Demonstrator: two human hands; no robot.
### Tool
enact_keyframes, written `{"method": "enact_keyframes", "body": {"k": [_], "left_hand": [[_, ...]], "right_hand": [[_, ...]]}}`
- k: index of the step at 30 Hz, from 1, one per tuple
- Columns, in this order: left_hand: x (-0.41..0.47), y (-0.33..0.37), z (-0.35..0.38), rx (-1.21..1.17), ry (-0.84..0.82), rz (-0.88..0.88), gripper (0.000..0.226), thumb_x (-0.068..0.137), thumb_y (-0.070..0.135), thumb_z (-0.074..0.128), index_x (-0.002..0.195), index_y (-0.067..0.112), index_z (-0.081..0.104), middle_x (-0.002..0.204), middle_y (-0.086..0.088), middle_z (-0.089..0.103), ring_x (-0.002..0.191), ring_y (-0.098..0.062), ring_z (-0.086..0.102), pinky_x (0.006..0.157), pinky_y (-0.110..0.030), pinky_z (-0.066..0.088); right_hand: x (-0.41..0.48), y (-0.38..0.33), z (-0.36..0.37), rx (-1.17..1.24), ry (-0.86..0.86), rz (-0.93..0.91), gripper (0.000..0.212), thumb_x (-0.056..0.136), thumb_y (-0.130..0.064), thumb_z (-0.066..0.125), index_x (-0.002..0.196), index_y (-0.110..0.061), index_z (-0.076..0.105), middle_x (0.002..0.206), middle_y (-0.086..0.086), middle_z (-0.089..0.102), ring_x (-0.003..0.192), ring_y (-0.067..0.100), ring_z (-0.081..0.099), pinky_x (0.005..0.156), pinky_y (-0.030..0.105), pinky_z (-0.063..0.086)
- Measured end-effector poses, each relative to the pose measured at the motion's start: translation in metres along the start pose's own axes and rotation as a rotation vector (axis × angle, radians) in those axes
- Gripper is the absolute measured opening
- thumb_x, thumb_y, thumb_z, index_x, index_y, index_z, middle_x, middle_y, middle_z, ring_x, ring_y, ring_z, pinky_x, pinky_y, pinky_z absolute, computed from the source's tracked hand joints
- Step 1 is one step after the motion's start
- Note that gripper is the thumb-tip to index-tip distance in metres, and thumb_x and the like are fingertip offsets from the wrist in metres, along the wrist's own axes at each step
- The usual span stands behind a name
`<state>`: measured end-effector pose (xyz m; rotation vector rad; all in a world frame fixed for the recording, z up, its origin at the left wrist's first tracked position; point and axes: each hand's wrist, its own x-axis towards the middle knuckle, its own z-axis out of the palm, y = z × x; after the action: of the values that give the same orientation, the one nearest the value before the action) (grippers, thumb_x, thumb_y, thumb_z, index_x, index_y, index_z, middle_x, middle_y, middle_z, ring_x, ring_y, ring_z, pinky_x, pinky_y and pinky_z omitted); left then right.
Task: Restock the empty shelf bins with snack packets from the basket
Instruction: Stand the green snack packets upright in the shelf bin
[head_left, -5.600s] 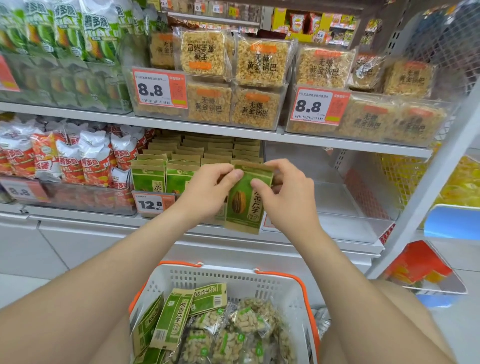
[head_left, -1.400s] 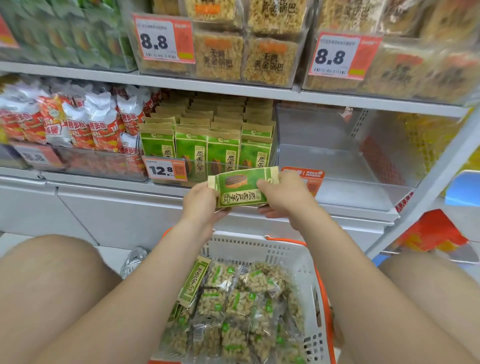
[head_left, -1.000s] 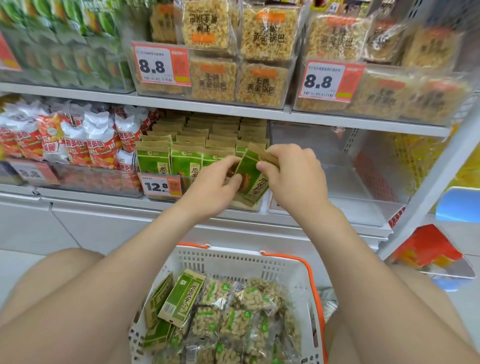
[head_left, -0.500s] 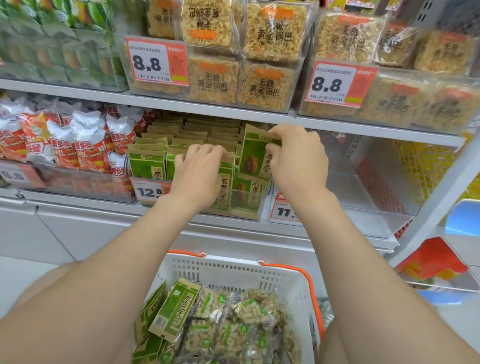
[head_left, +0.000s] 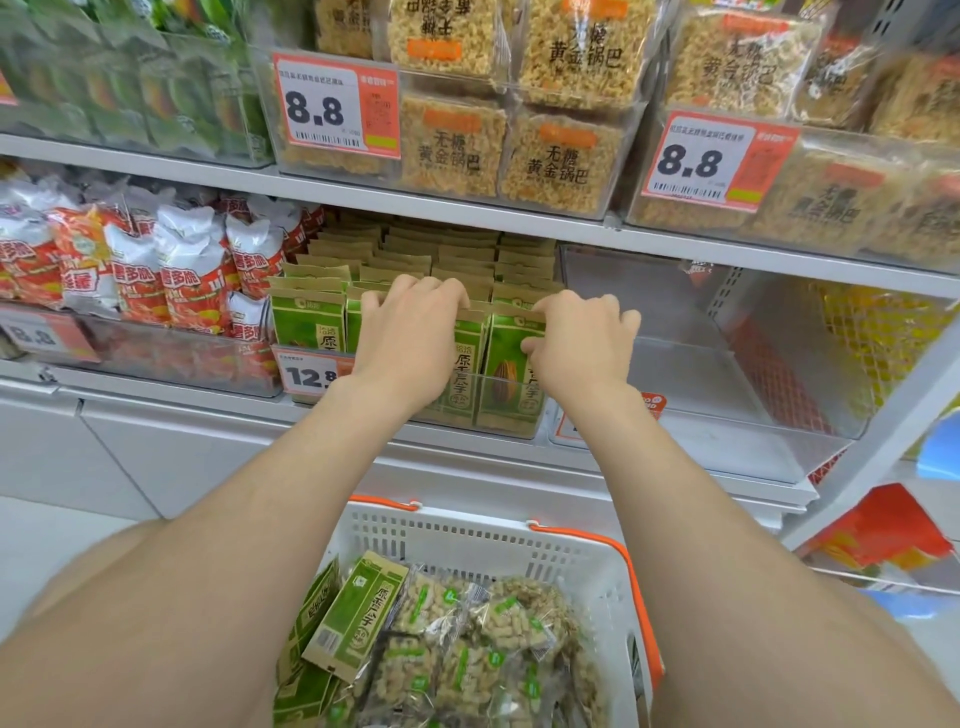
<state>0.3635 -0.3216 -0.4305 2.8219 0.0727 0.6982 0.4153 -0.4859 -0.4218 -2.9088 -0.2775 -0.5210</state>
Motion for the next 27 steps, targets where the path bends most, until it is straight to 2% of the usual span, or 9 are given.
{"method": "enact_keyframes", "body": {"k": [4, 7, 10, 13, 17, 22, 24, 25, 27], "left_hand": [[-0.002, 0.001, 0.0, -0.069, -0.06, 0.017, 0.051, 0.097, -0.003, 0.057, 0.14, 0.024, 0.057, 0.144, 0.001, 0.059, 0.136, -0.026, 0.046, 0.11, -0.052, 0.035], [-0.007, 0.002, -0.004, -0.128, -0.029, 0.052, 0.057, 0.092, -0.006, 0.06, 0.141, 0.023, 0.055, 0.146, 0.001, 0.053, 0.136, -0.025, 0.044, 0.111, -0.049, 0.038], [-0.017, 0.0, -0.01, -0.12, 0.036, 0.082, 0.044, 0.09, -0.002, 0.063, 0.126, 0.022, 0.059, 0.129, -0.003, 0.051, 0.121, -0.028, 0.045, 0.1, -0.046, 0.043], [-0.031, -0.005, -0.016, -0.067, -0.003, 0.07, 0.026, 0.09, 0.005, 0.067, 0.11, 0.021, 0.06, 0.119, -0.003, 0.054, 0.114, -0.029, 0.047, 0.092, -0.046, 0.045], [-0.057, -0.017, -0.008, 0.018, -0.254, 0.044, 0.013, 0.093, 0.014, 0.061, 0.103, 0.023, 0.06, 0.101, -0.003, 0.066, 0.097, -0.032, 0.064, 0.079, -0.045, 0.055], [-0.103, -0.03, 0.023, 0.264, -0.737, -0.007, 0.012, 0.098, 0.018, 0.06, 0.109, 0.022, 0.063, 0.107, -0.003, 0.063, 0.1, -0.03, 0.065, 0.078, -0.039, 0.052], [-0.12, -0.034, 0.035, 0.351, -0.911, 0.005, 0.008, 0.097, 0.012, 0.059, 0.091, 0.017, 0.059, 0.091, -0.001, 0.058, 0.088, -0.026, 0.063, 0.073, -0.035, 0.051], [-0.127, -0.037, 0.041, 0.378, -0.994, 0.008, 0.018, 0.096, 0.01, 0.058, 0.081, 0.016, 0.053, 0.083, -0.001, 0.054, 0.081, -0.024, 0.06, 0.068, -0.034, 0.048], [-0.14, -0.041, 0.053, 0.446, -1.142, 0.023, 0.023, 0.098, 0.007, 0.055, 0.078, 0.015, 0.048, 0.08, 0.0, 0.05, 0.07, -0.018, 0.053, 0.061, -0.031, 0.044]], "right_hand": [[-0.004, -0.004, 0.004, 0.039, -0.051, -0.041, 0.03, 0.097, -0.037, 0.072, 0.124, -0.025, 0.07, 0.114, 0.007, 0.071, 0.117, 0.034, 0.051, 0.097, 0.047, 0.036], [-0.01, -0.003, 0.002, -0.003, 0.038, -0.036, 0.042, 0.09, -0.041, 0.077, 0.125, -0.022, 0.062, 0.118, 0.007, 0.065, 0.114, 0.033, 0.052, 0.094, 0.046, 0.039], [-0.026, -0.01, -0.001, 0.076, 0.25, -0.104, 0.031, 0.087, -0.02, 0.074, 0.111, -0.021, 0.054, 0.111, 0.006, 0.056, 0.1, 0.031, 0.052, 0.083, 0.042, 0.042], [-0.05, -0.022, -0.006, 0.116, 0.221, -0.214, 0.017, 0.085, -0.009, 0.065, 0.096, -0.019, 0.055, 0.101, 0.004, 0.054, 0.093, 0.028, 0.05, 0.079, 0.04, 0.041], [-0.086, -0.031, -0.003, 0.151, -0.034, -0.27, 0.014, 0.084, -0.008, 0.061, 0.094, -0.017, 0.057, 0.096, 0.004, 0.061, 0.09, 0.03, 0.059, 0.07, 0.037, 0.037], [-0.134, -0.046, 0.008, 0.1, -0.388, -0.312, 0.015, 0.088, -0.008, 0.062, 0.099, -0.015, 0.055, 0.086, 0.004, 0.048, 0.086, 0.035, 0.061, 0.063, 0.035, 0.037], [-0.15, -0.053, 0.015, 0.051, -0.486, -0.361, 0.016, 0.089, -0.011, 0.064, 0.089, -0.016, 0.048, 0.079, 0.002, 0.04, 0.084, 0.034, 0.057, 0.067, 0.036, 0.039], [-0.156, -0.056, 0.019, 0.034, -0.521, -0.383, 0.02, 0.089, -0.012, 0.064, 0.085, -0.016, 0.044, 0.078, 0.001, 0.037, 0.083, 0.033, 0.054, 0.068, 0.037, 0.04], [-0.164, -0.062, 0.027, 0.011, -0.565, -0.408, 0.02, 0.091, -0.011, 0.062, 0.09, -0.017, 0.043, 0.081, 0.003, 0.04, 0.081, 0.033, 0.051, 0.069, 0.037, 0.041]]}}
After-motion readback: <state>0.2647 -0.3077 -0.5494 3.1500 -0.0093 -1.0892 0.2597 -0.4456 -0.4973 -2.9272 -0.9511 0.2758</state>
